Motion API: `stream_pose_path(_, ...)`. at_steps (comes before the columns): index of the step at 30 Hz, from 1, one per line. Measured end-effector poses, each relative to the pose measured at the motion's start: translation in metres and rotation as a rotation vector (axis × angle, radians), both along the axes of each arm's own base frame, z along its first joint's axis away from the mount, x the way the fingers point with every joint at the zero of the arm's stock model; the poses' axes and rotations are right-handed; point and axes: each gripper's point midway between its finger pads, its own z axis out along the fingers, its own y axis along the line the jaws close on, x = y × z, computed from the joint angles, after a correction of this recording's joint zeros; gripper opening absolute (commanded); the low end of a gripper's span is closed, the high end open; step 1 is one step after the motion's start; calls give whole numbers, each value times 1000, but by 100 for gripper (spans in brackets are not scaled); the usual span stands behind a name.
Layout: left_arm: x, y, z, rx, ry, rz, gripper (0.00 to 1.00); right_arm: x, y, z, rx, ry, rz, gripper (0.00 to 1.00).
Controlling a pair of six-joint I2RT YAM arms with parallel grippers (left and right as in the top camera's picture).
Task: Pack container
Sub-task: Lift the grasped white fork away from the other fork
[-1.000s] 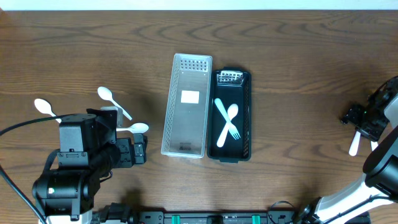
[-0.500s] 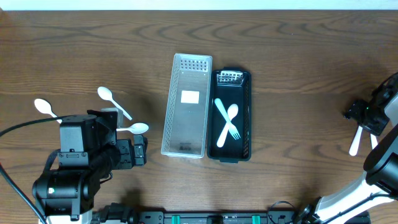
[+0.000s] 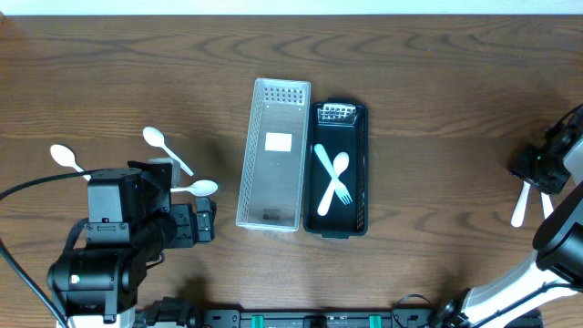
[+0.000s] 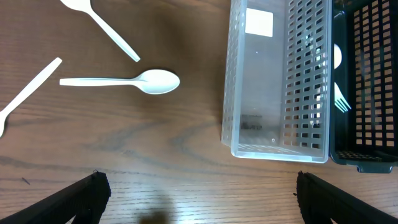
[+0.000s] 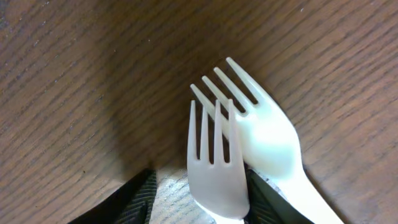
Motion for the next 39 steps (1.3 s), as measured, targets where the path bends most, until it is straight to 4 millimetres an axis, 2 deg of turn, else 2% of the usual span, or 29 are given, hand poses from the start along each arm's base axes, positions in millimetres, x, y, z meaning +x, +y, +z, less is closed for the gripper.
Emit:
stream_pose_path(14, 0, 0, 0, 0, 0, 0, 98, 0, 1, 0, 7, -4, 0, 30)
stream_pose_path(39, 0, 0, 0, 0, 0, 0, 98, 5, 7, 0, 43, -29, 8, 12)
